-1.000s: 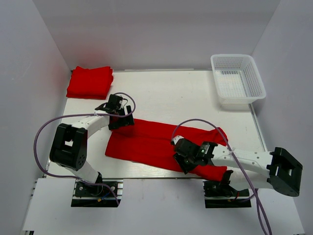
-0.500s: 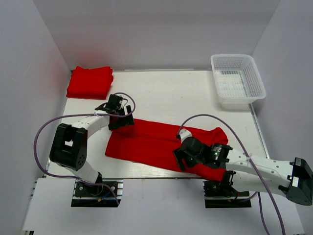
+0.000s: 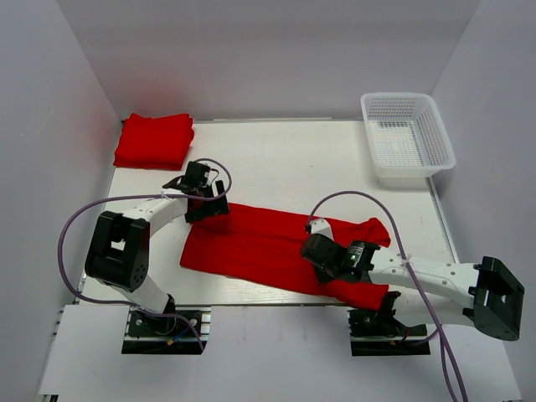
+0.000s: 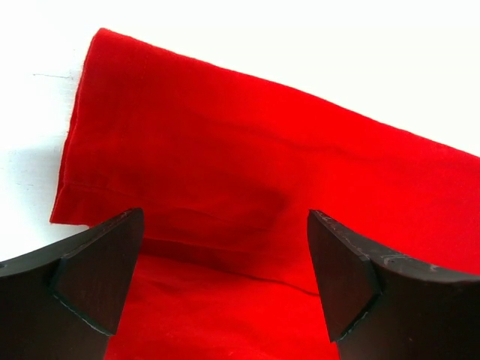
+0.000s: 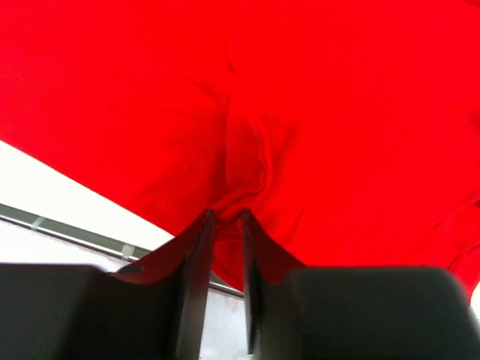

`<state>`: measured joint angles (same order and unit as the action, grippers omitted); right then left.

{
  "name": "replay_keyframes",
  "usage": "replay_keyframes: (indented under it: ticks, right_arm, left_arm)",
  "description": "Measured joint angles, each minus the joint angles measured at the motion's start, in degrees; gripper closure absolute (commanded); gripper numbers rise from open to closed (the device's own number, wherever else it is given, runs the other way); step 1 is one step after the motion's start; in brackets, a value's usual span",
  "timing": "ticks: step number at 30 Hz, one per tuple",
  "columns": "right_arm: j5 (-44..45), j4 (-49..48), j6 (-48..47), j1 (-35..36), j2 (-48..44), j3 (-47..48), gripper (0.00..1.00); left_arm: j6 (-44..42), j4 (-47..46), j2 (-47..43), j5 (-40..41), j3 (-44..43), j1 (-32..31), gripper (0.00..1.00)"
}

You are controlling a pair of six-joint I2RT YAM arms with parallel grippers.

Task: Fold and stack the t-shirts
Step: Rotate the tshirt 90 degrees

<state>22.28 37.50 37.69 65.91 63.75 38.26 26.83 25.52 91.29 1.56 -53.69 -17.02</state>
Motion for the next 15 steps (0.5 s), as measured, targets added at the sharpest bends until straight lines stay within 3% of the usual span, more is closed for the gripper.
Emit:
replay_keyframes:
  ticks: [2,3,9,15]
  right_arm:
    - [-0.31,0.07,0.07,0.00,1.01,0.15,0.98]
    - [-0.37,0.09,0.31,-0.02,1.42,0.33,1.00]
    - [-1.49,-0.39,0.13,-0.02,1.95,1.79,1.00]
    - [-8.83,-5.77,-5.66,0.00,2.64,2.75,1.00]
  left_arm:
    - [0.00,0.17,0.00,0.20,0.00,0.00,0.00]
    - [0.00,0.26,0.00,0.28,0.00,0.00,0.00]
    - [0.00,0.46,-0.04,0.63,0.00,0.00,0.00]
    - [0.00,0.63,-0.28,0.66,0.00,0.00,0.00]
